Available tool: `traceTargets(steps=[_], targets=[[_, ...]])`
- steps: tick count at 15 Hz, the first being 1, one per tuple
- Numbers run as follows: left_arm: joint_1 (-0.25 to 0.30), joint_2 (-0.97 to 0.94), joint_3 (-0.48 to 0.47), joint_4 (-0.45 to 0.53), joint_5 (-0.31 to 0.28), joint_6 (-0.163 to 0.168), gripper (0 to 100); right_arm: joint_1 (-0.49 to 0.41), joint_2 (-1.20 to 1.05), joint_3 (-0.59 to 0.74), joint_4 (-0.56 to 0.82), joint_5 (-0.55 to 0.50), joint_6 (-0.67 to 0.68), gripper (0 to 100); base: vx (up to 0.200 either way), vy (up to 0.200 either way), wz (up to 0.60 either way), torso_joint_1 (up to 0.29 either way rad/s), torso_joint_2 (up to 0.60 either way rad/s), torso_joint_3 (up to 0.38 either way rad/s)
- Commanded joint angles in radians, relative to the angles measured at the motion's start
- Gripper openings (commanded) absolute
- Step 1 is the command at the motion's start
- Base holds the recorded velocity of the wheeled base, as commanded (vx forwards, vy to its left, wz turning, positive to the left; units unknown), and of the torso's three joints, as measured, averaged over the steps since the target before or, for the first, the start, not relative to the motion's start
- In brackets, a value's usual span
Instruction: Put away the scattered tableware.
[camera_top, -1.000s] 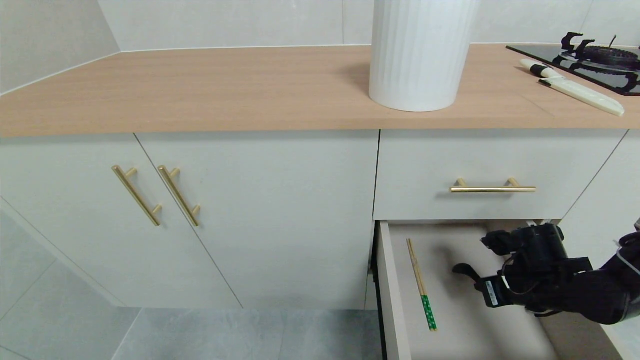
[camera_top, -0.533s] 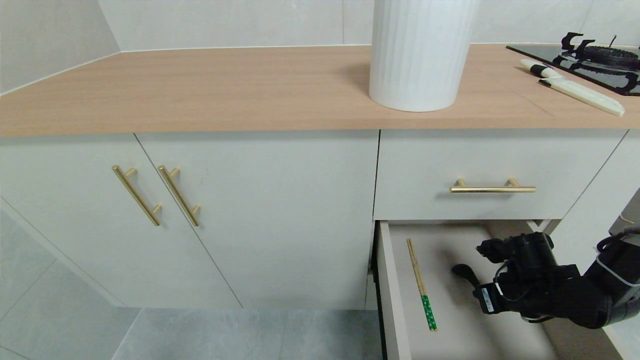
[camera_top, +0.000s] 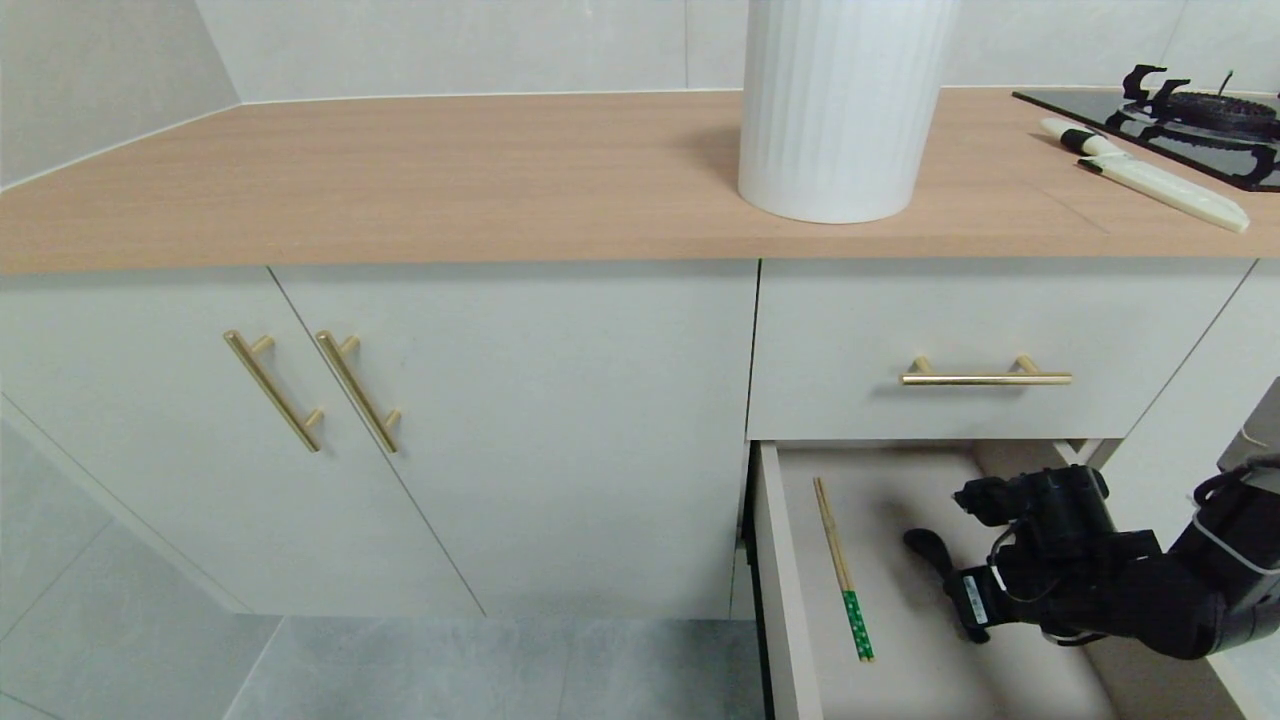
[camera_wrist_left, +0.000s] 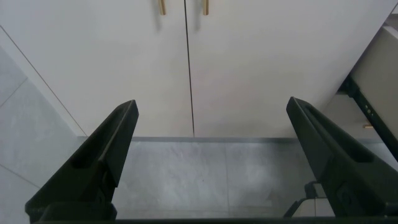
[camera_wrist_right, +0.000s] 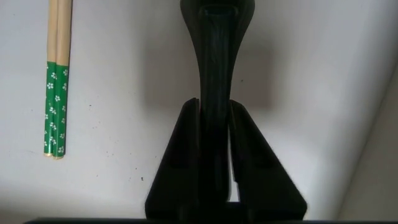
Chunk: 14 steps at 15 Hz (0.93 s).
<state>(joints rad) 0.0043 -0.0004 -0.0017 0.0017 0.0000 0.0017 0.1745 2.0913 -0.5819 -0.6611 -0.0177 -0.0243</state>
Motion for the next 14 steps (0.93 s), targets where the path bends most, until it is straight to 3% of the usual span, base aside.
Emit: traceTargets(steps=[1,4,7,10,14], targets=[[0.000,0.000,0.000,0.000,0.000,0.000,100,0.000,-0.008,0.001,0.000,-0.004,0.000,100,0.000,0.000,0.00,0.000,0.00,0.000],[0.000,0.000,0.000,0.000,0.000,0.000,100,0.003,-0.053,0.008,0.000,-0.004,0.000,100,0.000,0.000,0.00,0.000,0.00,0.000],[0.000,0.000,0.000,0.000,0.000,0.000,100,0.039,-0.289,0.031,0.041,-0.005,0.033,100,0.000,0.000,0.00,0.000,0.00,0.000],[0.000,0.000,0.000,0.000,0.000,0.000,100,0.085,-0.571,-0.030,0.337,-0.004,0.050,100,0.000,0.000,0.00,0.000,0.00,0.000],[0.000,0.000,0.000,0.000,0.000,0.000,100,0.106,-0.775,-0.033,0.548,-0.004,0.075,100,0.000,0.000,0.00,0.000,0.00,0.000]])
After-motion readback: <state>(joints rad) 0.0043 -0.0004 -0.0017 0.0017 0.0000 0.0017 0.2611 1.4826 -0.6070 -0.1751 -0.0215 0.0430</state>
